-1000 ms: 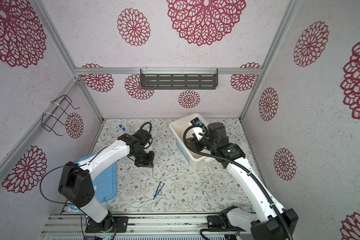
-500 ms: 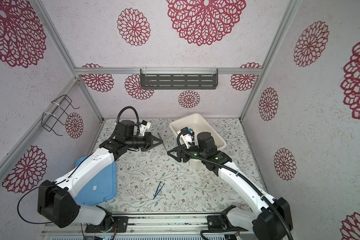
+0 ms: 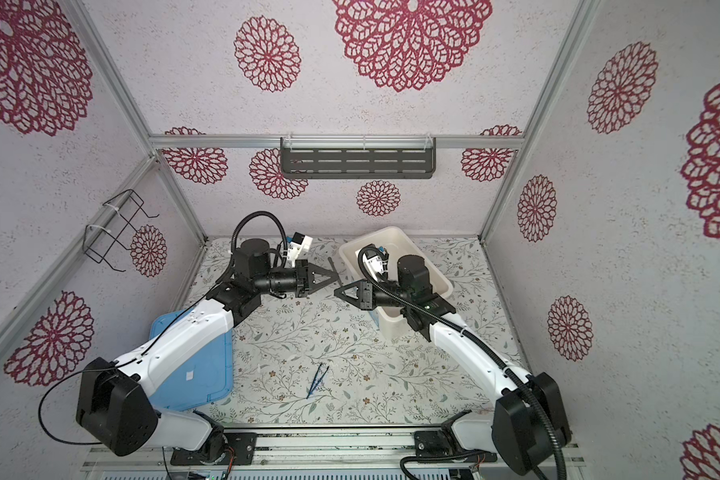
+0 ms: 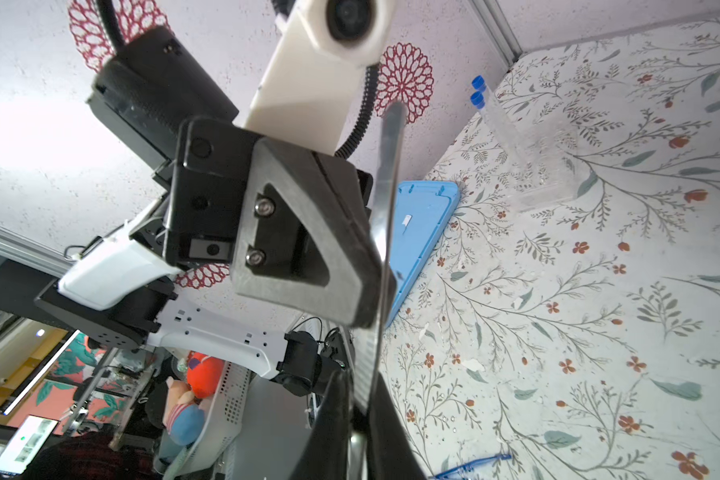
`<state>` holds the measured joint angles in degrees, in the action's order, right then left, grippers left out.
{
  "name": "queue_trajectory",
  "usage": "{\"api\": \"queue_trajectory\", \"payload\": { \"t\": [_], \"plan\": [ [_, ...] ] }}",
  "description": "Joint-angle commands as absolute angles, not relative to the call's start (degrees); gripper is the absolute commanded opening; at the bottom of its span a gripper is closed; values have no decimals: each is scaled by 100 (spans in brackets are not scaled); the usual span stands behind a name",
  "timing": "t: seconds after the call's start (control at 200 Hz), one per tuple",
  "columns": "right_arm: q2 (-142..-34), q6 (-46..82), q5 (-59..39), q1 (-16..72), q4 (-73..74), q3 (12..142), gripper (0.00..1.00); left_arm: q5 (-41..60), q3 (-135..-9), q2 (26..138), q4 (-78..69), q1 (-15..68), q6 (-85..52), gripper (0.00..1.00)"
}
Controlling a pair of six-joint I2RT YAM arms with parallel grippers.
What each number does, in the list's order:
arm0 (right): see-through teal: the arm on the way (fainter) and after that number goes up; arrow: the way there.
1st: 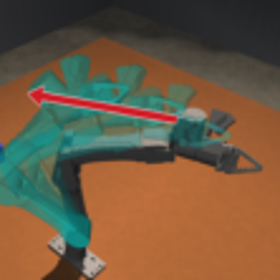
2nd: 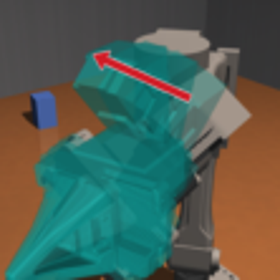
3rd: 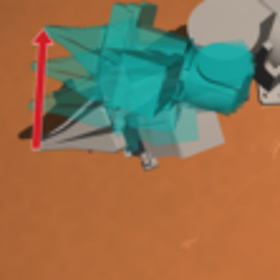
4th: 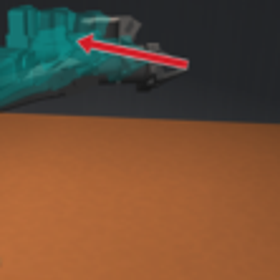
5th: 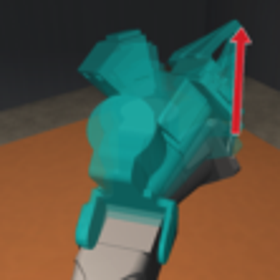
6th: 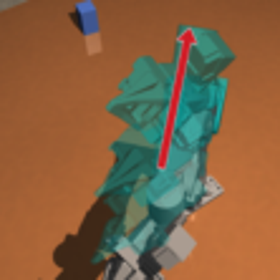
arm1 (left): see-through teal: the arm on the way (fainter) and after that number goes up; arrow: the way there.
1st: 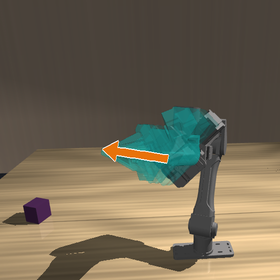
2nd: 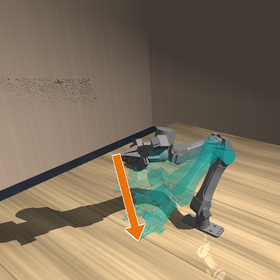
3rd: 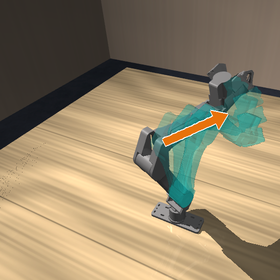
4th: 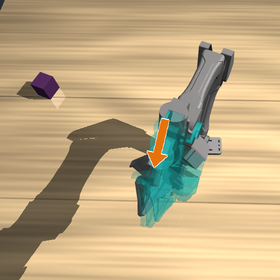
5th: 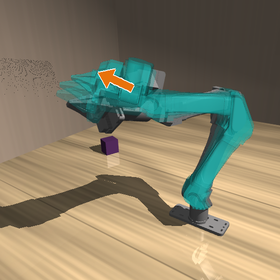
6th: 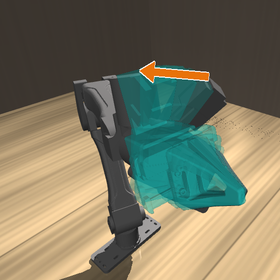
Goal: Organize the chemistry lab equipment
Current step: 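Pass the silver tweezers from the left gripper into the right gripper, then drop the silver tweezers into the tub with the right gripper while the left withdraws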
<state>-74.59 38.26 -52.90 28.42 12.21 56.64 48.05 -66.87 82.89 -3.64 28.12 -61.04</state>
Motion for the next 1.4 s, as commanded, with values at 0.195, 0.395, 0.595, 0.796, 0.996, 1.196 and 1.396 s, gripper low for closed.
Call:
{"api": "queue_trajectory", "payload": {
  "t": [0.195, 0.395, 0.595, 0.796, 0.996, 1.196, 1.396],
  "plan": [
    [-7461, 3648, -5332, 2596, 1229, 5903, 0, 4858, -6533, 8394, -872, 2907, -6328, 20],
    [-7506, 1625, -3786, 2152, -1558, 6619, 0, 4397, -6259, 8246, -618, 2618, -6342, 56],
    [-8150, 131, -1612, 2109, -3331, 7525, 0, 3879, -5654, 8046, 115, 2460, -5667, 61],
    [-9038, -555, -254, 2076, -3850, 8118, 0, 3288, -5242, 7837, 964, 2428, -5124, 62],
    [-9644, -727, 176, 1980, -3719, 8223, 0, 2458, -5229, 7646, 2669, 2391, -4465, 61],
    [-10669, -955, 475, 1892, -4038, 8668, 0, 1868, -5194, 7072, 3769, 2392, -4105, 62],
    [-11186, -934, 493, 1844, -3762, 8726, 0, 1566, -4884, 6553, 4465, 2393, -4096, 62]
  ]
}}
